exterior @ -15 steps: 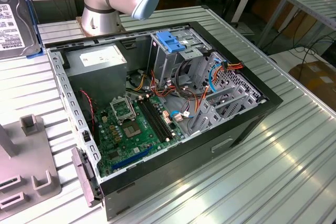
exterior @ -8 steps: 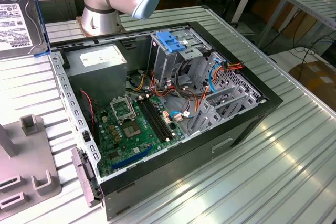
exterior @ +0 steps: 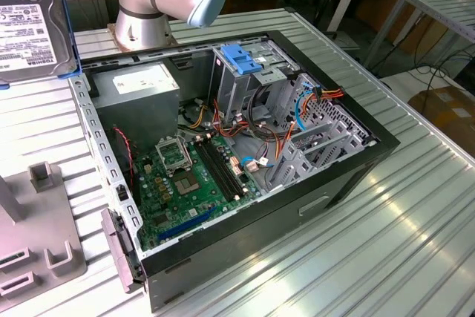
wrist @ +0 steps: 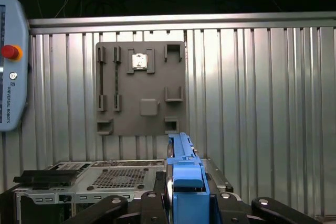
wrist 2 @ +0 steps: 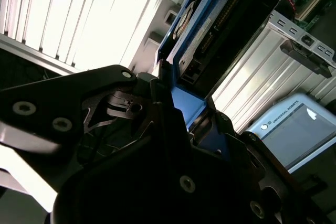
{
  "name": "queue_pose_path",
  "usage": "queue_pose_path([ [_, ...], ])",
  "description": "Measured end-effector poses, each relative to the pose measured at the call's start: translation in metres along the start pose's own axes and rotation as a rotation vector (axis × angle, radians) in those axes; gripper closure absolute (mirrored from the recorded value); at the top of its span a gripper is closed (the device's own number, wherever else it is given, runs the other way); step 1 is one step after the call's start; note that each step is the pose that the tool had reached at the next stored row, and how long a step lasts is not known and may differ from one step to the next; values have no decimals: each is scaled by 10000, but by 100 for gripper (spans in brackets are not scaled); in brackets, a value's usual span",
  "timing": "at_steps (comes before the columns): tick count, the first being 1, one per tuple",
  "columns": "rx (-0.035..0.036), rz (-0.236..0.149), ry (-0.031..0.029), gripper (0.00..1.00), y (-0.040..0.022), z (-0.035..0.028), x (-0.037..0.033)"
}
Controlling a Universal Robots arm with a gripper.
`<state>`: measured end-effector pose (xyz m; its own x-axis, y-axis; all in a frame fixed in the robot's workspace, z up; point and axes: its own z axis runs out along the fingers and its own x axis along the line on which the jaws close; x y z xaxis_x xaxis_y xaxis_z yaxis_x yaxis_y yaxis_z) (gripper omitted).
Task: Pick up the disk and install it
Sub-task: 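Pick up the disk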
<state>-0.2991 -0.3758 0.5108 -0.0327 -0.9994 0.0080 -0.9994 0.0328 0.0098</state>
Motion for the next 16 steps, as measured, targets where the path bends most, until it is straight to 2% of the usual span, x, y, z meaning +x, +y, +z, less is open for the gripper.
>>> queue_pose_path([
  [6, -1, 1, 1, 63, -70, -1, -2],
  [11, 0, 0, 0, 63, -158, -2, -5],
  [13, 0, 0, 0, 63, -354, -3, -12],
  [14, 0, 0, 0, 63, -414, -4, -14],
  [16, 0, 0, 0, 63, -452, -5, -15],
])
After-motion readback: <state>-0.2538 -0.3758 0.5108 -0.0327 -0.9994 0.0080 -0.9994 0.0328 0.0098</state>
